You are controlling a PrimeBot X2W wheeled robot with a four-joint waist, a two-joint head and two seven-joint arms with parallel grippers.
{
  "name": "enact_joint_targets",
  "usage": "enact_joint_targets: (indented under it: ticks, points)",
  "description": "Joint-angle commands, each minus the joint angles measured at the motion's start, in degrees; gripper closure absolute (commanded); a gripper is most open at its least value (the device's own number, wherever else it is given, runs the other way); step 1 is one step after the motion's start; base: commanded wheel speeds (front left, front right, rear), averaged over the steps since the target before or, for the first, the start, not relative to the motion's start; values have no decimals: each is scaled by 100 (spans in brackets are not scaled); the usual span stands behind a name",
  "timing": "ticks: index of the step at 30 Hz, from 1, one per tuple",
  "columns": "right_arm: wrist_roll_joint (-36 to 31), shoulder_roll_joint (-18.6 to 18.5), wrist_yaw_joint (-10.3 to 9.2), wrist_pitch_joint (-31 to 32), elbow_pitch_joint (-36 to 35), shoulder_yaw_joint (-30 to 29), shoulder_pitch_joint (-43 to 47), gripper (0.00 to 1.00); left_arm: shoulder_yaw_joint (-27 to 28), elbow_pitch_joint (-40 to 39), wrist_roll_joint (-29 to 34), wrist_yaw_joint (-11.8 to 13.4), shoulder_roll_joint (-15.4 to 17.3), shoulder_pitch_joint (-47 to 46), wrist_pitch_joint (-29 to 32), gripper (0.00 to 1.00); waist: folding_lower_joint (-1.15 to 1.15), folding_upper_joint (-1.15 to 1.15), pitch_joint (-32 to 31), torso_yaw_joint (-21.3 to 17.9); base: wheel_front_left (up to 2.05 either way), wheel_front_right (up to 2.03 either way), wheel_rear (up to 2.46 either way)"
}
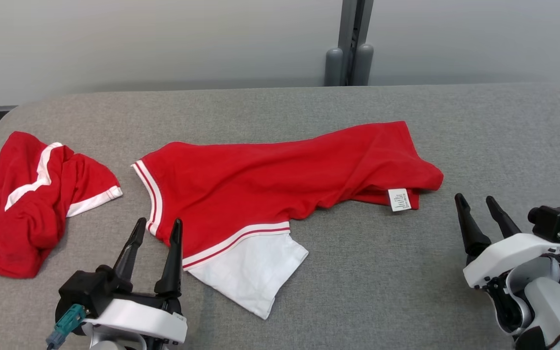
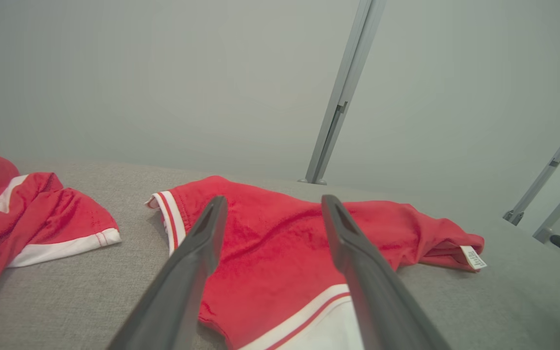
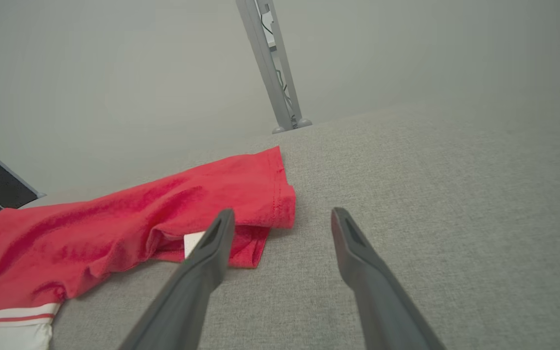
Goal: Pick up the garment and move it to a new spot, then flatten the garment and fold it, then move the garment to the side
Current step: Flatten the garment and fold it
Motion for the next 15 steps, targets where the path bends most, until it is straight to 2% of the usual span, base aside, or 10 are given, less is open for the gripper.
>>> enact_joint_targets:
  ticks: [1,8,15]
  points:
    - [191,-60,14,12,273,158,-192,0,-49,29,-1,-7,25,-89,-16,0,0,0,53,121,0,0,0]
    - [889,-219,14,186,1160,697,-808,0,-197,124,-61,-7,46,-251,-16,0,0,0,192,402,0,0,0]
    - [1544,-359,14,522,1545,1151,-1246,0,-225,128,-89,-7,95,-364,-16,0,0,0,298,626,0,0,0]
